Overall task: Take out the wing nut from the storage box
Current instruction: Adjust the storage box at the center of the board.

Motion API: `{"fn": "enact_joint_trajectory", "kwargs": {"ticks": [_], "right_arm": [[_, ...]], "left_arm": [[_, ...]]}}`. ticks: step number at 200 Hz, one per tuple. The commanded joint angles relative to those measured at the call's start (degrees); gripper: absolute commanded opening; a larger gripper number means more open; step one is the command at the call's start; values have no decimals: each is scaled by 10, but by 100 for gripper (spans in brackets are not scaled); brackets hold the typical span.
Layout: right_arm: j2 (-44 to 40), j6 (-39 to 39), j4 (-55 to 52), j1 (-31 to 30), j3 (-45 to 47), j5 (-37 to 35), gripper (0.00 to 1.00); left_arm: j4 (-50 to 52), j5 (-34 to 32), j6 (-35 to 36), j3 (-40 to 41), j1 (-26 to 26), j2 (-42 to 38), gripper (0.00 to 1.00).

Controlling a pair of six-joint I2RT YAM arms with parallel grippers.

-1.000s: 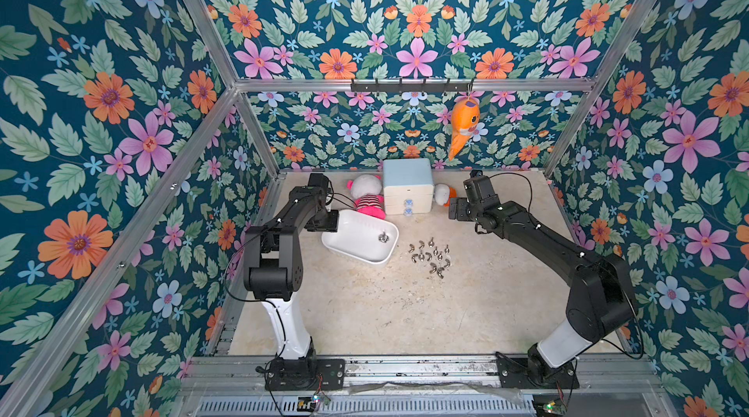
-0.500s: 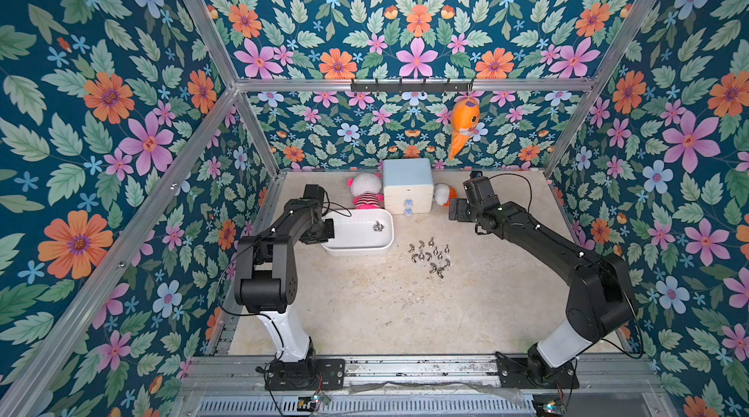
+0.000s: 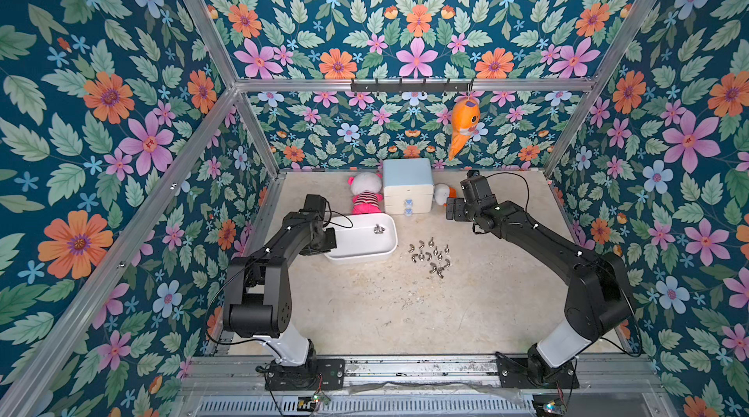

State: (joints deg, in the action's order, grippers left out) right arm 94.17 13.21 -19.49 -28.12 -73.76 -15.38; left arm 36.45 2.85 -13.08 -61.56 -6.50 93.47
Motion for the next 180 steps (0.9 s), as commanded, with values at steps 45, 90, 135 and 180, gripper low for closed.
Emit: {"fn": "enact_joint_trajectory", "kwargs": {"ticks": [45,90,135,180], "right_arm": [[2,-3,-5,-3,-20,-9,99],[24,-3,-6,-4,-25,-11,99],[25,-4,-6,-5,-30,-13,99],[28,-2,-4,-5,-29,-14,99]], "left_arm": [[22,-22,16,18,-14,-1,27],[39,-55,7,-8,-14,-32,51],[73,-66,-7,-95,-30,-62,51],[49,-70,-121,-132,-116,-41,48]]}}
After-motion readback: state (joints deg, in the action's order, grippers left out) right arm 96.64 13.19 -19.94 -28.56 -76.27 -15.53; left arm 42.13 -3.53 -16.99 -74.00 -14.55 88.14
